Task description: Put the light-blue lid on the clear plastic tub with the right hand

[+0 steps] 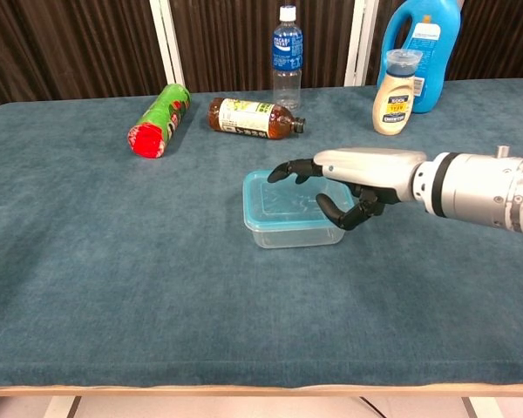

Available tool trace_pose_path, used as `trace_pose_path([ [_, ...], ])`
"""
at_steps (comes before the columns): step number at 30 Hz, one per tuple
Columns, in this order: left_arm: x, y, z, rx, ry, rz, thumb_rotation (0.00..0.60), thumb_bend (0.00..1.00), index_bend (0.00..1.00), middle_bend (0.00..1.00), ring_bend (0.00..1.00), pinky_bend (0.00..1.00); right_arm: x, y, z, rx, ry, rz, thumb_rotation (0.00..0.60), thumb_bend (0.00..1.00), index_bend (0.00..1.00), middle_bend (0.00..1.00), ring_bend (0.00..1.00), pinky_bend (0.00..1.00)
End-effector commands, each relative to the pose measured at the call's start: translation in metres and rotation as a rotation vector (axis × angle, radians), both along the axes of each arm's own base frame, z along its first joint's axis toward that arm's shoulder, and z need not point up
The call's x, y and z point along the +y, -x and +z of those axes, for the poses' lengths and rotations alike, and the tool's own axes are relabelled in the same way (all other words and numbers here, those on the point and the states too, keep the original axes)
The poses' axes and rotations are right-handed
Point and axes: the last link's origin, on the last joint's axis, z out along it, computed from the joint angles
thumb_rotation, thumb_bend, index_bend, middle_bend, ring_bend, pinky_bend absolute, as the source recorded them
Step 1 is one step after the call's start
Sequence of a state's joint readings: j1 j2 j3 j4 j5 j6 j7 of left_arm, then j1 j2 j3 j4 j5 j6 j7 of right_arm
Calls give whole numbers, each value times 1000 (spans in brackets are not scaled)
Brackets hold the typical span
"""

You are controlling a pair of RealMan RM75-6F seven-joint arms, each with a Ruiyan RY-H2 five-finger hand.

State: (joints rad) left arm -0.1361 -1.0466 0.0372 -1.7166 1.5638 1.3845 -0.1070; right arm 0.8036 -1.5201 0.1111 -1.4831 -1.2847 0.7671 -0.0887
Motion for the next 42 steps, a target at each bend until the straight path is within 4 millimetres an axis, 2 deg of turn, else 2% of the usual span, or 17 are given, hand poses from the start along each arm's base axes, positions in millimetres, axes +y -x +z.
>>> trace_pose_path([
  [1,0,0,0,0,0,1,600,365,172,87,70,278,1,2,-2,2,-4,-4,600,917,235,181,168,185],
  [14,1,0,-1,-1,5,2,600,365,172,87,70,278,2,9,-5,-12,-6,-10,600,917,236,181,168,185],
  [25,1,0,-2,2,8,1,600,365,172,87,71,278,1,-11,11,-83,94,63,600,918,239,181,168,185],
  [31,1,0,-1,3,8,0,600,365,172,88,70,278,2,-20,0,-55,58,80,600,918,234,181,168,185],
  [42,1,1,0,-6,3,2,600,365,172,88,71,278,3,-25,-20,-10,28,74,600,918,229,181,168,185],
])
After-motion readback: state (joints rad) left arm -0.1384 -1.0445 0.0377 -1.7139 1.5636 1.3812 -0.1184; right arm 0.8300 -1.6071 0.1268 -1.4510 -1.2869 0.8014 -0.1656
